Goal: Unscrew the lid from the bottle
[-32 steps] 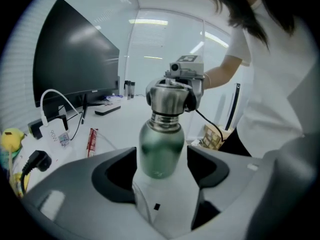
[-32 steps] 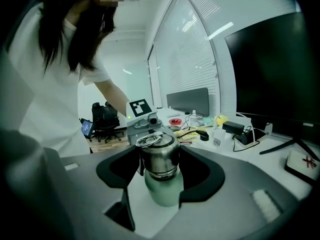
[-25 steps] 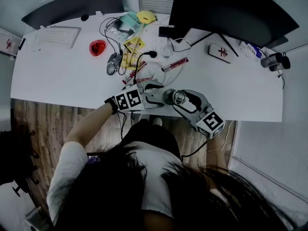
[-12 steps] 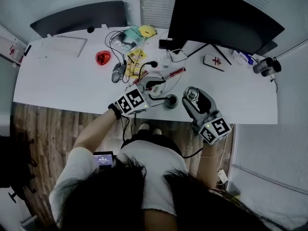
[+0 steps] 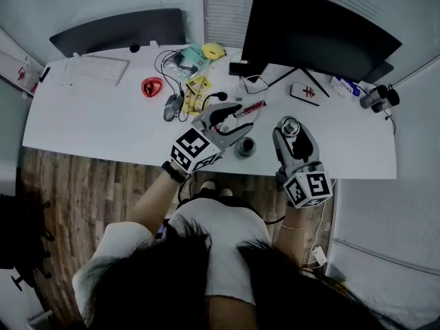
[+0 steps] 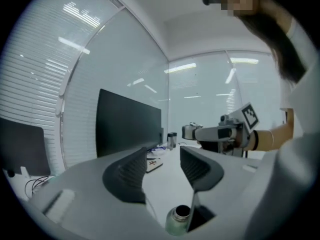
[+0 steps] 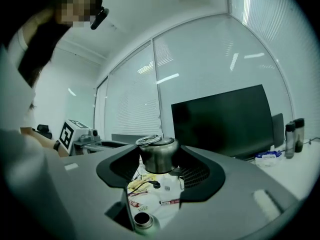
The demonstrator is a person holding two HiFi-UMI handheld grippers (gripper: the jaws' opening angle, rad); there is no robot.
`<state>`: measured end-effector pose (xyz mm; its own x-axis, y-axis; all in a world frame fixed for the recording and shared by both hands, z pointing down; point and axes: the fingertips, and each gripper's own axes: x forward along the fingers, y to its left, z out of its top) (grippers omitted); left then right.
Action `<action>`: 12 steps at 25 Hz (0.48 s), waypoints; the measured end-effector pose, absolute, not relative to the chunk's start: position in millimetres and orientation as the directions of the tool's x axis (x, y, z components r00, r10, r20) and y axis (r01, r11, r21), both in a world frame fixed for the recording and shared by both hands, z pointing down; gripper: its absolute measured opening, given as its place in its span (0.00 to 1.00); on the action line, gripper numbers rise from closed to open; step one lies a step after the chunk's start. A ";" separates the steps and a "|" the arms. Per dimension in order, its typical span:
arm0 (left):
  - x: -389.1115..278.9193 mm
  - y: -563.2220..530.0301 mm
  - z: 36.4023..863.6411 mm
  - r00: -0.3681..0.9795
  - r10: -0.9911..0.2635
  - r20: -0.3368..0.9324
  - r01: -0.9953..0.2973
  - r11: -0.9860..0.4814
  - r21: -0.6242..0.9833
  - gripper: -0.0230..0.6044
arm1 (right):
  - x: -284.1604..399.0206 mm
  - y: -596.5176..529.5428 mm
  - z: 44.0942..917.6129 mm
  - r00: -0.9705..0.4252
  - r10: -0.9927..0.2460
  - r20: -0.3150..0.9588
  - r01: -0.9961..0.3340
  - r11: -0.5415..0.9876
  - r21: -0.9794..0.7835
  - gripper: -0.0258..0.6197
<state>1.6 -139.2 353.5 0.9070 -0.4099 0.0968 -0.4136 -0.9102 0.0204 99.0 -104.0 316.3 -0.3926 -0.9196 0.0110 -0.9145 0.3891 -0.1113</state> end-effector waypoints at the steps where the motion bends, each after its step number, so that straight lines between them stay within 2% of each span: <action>1: -0.5 -140.4 347.7 0.896 -0.435 0.088 -0.439 -0.899 0.019 0.44 | 97.9 -103.3 313.5 -0.381 -0.924 0.010 -0.921 0.379 -0.096 0.42; 5: -6.4 -144.5 335.1 0.843 -0.530 0.091 -0.533 -0.846 0.004 0.35 | 93.1 -101.4 307.7 -0.347 -0.937 0.028 -0.938 0.346 -0.032 0.42; 12: -9.8 -144.0 336.5 0.796 -0.596 0.105 -0.601 -0.798 0.032 0.24 | 85.3 -102.8 312.6 -0.345 -0.937 0.060 -0.938 0.346 0.005 0.42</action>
